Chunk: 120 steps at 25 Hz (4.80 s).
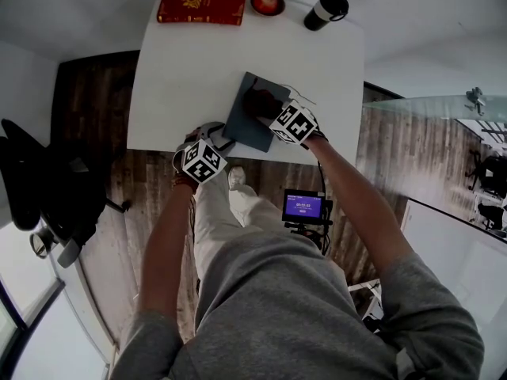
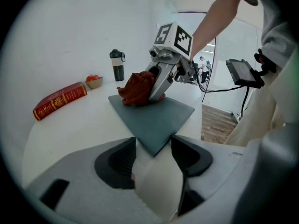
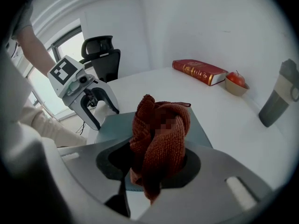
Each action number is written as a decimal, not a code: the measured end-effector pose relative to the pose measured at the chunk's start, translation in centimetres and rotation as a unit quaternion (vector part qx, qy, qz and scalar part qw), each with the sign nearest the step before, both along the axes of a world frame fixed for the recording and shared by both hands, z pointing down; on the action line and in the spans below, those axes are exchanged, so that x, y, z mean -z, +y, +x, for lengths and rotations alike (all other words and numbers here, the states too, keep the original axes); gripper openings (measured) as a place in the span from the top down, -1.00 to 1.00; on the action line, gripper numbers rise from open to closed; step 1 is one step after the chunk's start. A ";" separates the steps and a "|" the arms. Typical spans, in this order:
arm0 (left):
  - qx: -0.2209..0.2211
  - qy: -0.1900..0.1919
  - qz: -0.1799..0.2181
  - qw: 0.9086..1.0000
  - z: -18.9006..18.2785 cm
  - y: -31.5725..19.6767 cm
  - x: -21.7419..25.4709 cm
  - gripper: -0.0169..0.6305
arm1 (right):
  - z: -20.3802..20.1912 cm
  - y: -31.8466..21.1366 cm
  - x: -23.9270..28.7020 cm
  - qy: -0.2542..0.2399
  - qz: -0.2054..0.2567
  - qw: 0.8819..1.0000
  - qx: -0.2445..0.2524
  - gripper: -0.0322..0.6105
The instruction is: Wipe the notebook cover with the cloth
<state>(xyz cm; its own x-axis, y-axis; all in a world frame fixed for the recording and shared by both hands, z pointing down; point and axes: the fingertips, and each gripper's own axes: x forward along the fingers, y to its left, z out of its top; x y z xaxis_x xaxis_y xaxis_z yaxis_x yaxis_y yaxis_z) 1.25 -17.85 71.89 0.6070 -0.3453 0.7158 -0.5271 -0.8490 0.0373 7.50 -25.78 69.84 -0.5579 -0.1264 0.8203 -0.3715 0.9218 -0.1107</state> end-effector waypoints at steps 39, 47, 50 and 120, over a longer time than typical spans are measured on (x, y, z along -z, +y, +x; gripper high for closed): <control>-0.008 -0.001 0.029 1.000 0.2 0.3 0.2 0.25 | 4.9 -4.2 2.8 -0.007 0.031 0.999 -0.029 0.40; -0.009 -0.002 0.023 1.000 0.2 0.3 0.2 0.25 | 8.4 -6.4 0.3 0.037 0.011 0.997 -0.061 0.40; -0.009 -0.001 0.018 1.000 0.2 0.2 0.1 0.25 | 8.0 -5.8 -0.2 0.047 0.040 0.997 -0.054 0.41; 0.008 -0.001 0.000 1.000 -0.1 0.0 -0.2 0.23 | 1.3 13.9 -0.2 0.004 -0.014 0.996 0.084 0.42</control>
